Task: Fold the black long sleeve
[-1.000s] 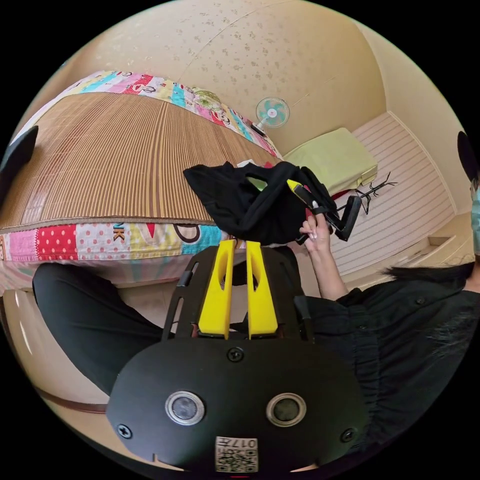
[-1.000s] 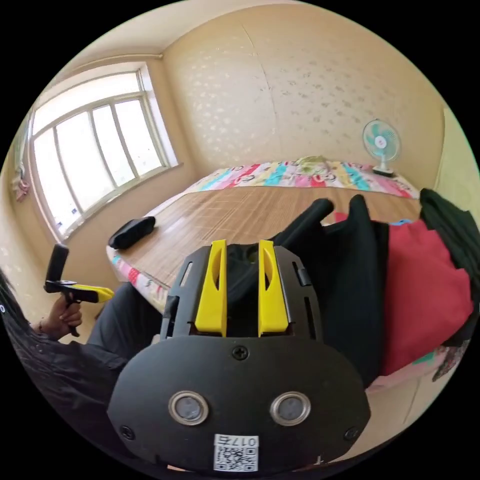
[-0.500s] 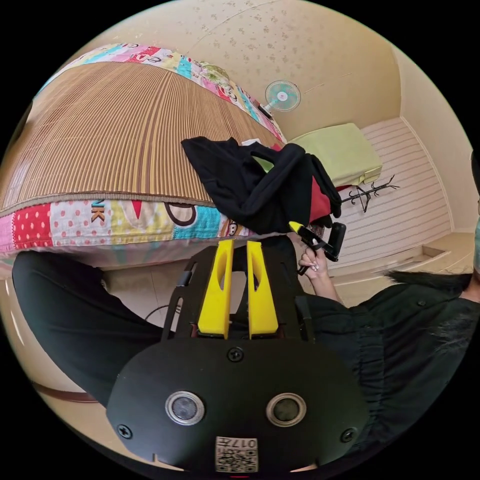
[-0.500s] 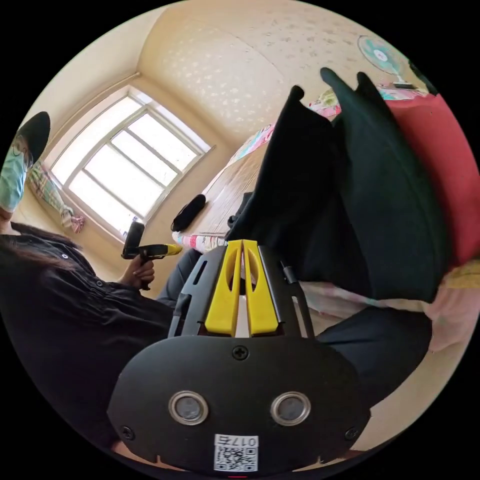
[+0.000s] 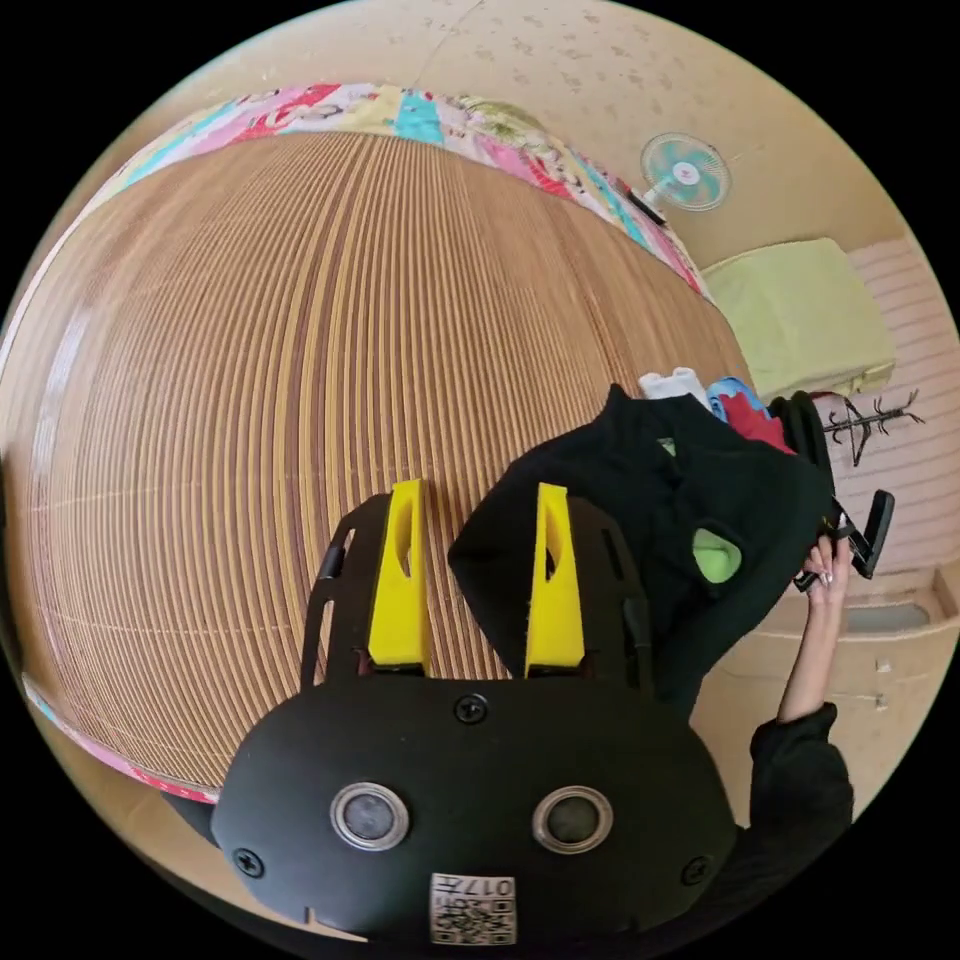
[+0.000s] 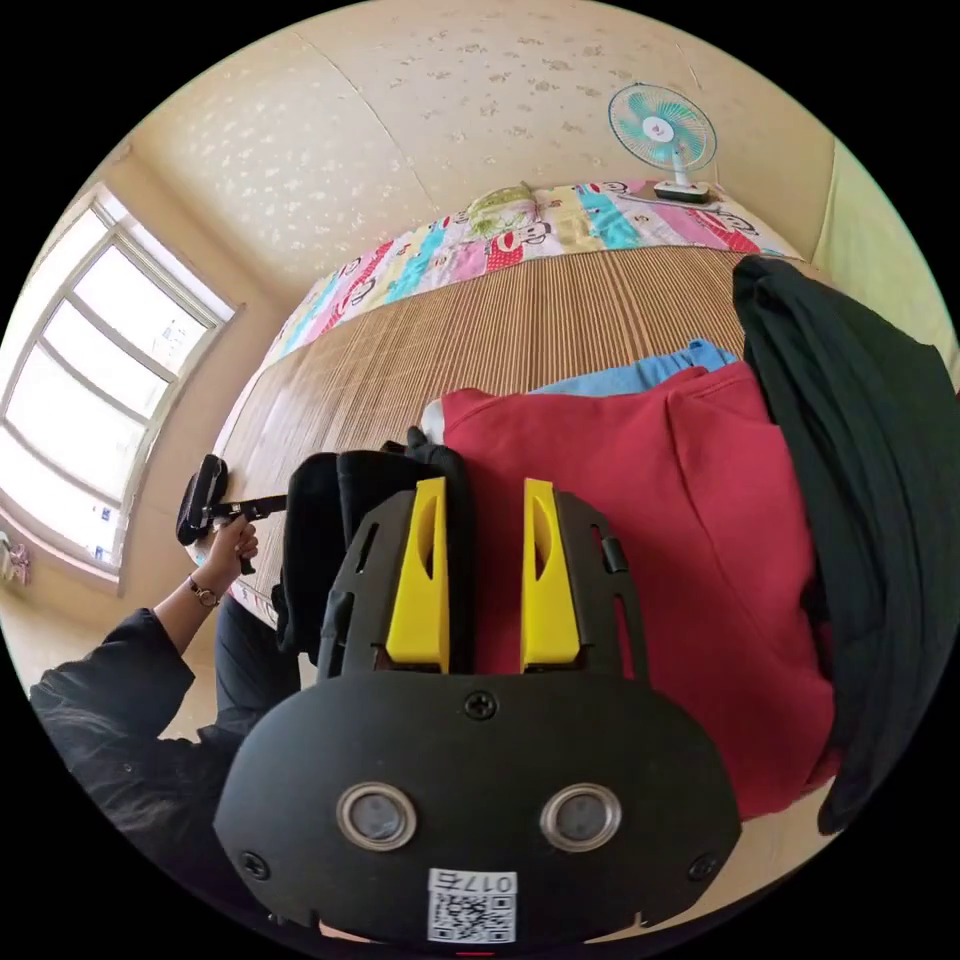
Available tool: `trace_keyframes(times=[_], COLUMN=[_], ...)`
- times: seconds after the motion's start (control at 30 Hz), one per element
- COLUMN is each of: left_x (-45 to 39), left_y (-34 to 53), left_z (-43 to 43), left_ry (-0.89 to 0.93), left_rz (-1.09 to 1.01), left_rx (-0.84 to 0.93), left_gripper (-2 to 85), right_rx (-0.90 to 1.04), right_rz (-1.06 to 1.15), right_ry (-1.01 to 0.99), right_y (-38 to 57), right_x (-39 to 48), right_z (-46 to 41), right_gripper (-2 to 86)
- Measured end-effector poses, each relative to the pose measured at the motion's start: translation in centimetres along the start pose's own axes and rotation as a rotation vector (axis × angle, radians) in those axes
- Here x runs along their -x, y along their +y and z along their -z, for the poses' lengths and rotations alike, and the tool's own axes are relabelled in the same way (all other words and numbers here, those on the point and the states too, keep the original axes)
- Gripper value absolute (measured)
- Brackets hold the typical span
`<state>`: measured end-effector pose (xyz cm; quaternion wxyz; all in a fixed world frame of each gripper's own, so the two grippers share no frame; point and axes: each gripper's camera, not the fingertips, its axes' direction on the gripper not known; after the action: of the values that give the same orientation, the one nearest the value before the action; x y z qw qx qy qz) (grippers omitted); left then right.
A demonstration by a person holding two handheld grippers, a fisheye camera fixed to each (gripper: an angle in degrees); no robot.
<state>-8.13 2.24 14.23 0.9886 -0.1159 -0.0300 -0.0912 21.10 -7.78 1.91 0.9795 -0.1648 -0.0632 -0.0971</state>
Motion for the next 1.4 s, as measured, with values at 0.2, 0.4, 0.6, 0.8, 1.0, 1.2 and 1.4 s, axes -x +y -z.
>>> trace_keyframes(times=[0.2,0.4,0.6,0.8,1.0,1.2,1.4], left_x=[-2.3,7.0,9.3,3.1,1.5,2.4,2.7], left_y=[4.9,11.5,14.9,16.2,16.6,18.1,19.8], left_z=[-0.7,13.3,23.9,23.9,26.3,32.0,33.7], left_ry=[0.241,0.911,0.694,0.703,0.939,0.978,0.967], left_rz=[-0.255,-0.115,-0.207,-0.395,-0.447,-0.469,-0.443], left_rx=[0.282,-0.218,-0.331,-0.231,-0.214,-0.293,-0.259], left_gripper=[-0.8,-0.9,0.5,12.6,13.2,13.4,16.1], right_rx=[-0.228,-0.467,-0.655,-0.724,-0.684,-0.595,-0.602], right_rz=[0.027,0.215,0.595,0.813,0.814,0.865,0.931], right_ry=[-0.214,-0.382,-0.608,-0.983,-1.36,-1.544,-1.837], right_y=[7.4,13.7,18.1,18.8,17.1,13.7,14.8], right_x=[2.5,8.3,13.1,16.2,17.8,18.6,20.7], right_z=[4.0,14.0,24.0,30.0,32.1,32.3,32.3], right_gripper=[3.3,2.4,2.0,1.9,1.8,1.7,1.7])
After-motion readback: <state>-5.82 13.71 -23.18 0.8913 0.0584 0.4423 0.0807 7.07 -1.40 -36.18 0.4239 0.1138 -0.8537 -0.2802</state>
